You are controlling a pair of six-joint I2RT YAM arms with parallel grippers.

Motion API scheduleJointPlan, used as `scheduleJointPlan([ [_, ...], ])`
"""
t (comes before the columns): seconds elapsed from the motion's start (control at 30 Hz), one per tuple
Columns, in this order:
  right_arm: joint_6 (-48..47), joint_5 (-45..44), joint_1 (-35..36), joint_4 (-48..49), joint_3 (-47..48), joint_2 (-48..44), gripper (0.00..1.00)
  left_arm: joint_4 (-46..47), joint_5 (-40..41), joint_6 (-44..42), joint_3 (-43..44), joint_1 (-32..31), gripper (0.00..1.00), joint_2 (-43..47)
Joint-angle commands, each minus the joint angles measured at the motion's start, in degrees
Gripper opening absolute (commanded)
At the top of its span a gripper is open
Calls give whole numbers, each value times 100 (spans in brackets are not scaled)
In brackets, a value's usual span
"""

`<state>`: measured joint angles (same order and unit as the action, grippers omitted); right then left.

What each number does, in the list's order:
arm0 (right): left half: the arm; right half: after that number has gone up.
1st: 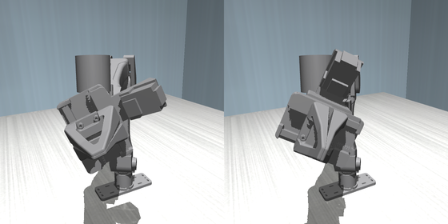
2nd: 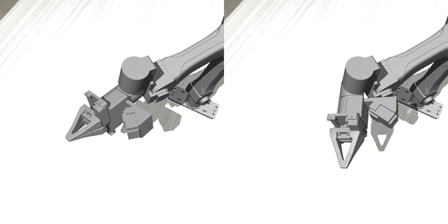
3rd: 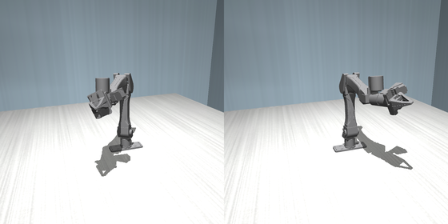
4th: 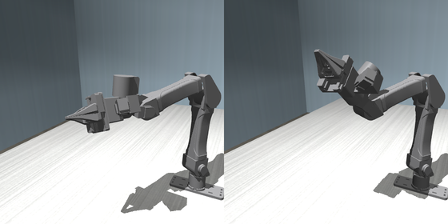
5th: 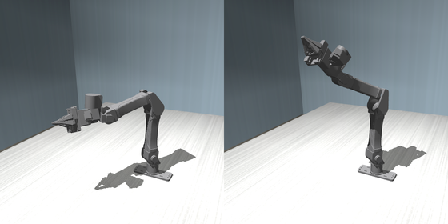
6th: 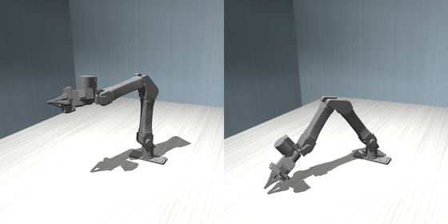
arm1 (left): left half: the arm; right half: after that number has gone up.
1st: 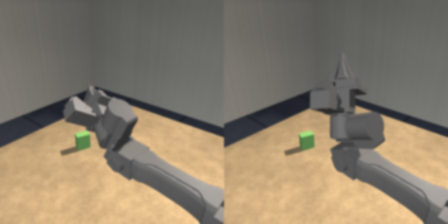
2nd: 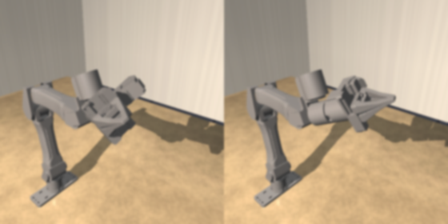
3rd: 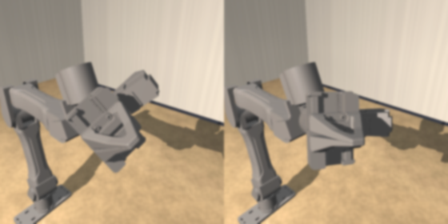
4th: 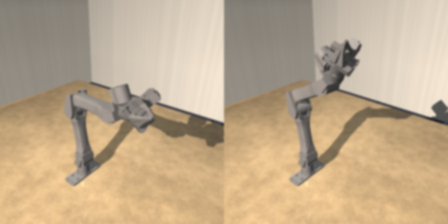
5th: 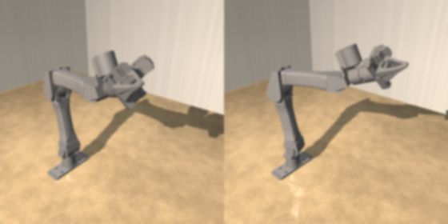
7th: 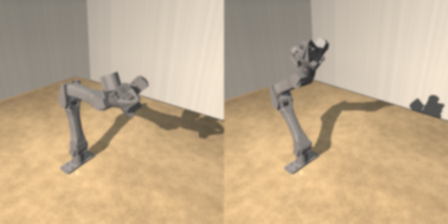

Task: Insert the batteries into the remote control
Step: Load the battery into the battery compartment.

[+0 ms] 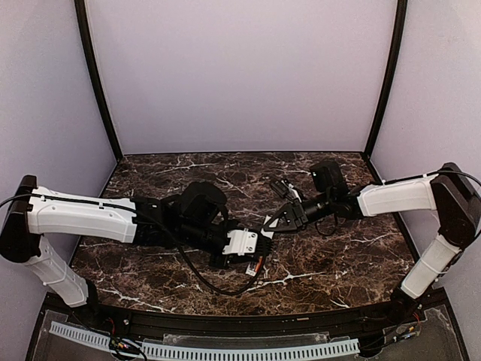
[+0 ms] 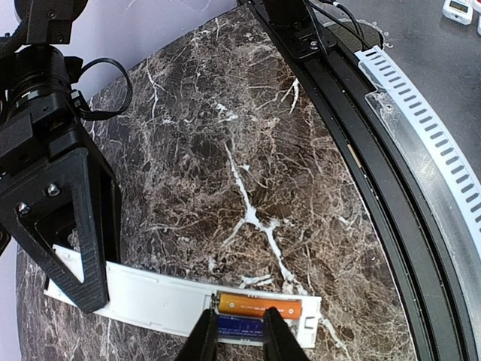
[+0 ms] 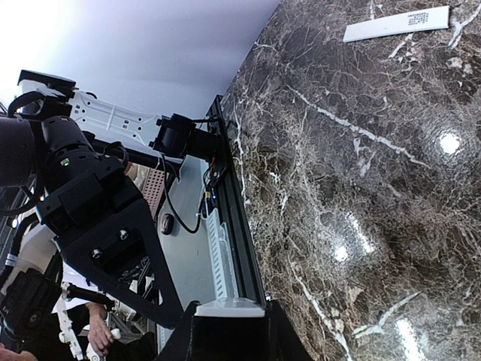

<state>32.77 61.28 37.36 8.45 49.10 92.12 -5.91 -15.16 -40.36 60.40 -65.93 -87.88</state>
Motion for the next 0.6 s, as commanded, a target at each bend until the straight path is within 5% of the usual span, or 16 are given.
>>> scheduleJointPlan([
  [0.0,-133,25,108,-58,191,78,0,-129,72,-102,138,-43,22,-58],
  [0.57,-263,10,161,-216,293,87,0,-159,215,-186,147,-50,18,-179],
])
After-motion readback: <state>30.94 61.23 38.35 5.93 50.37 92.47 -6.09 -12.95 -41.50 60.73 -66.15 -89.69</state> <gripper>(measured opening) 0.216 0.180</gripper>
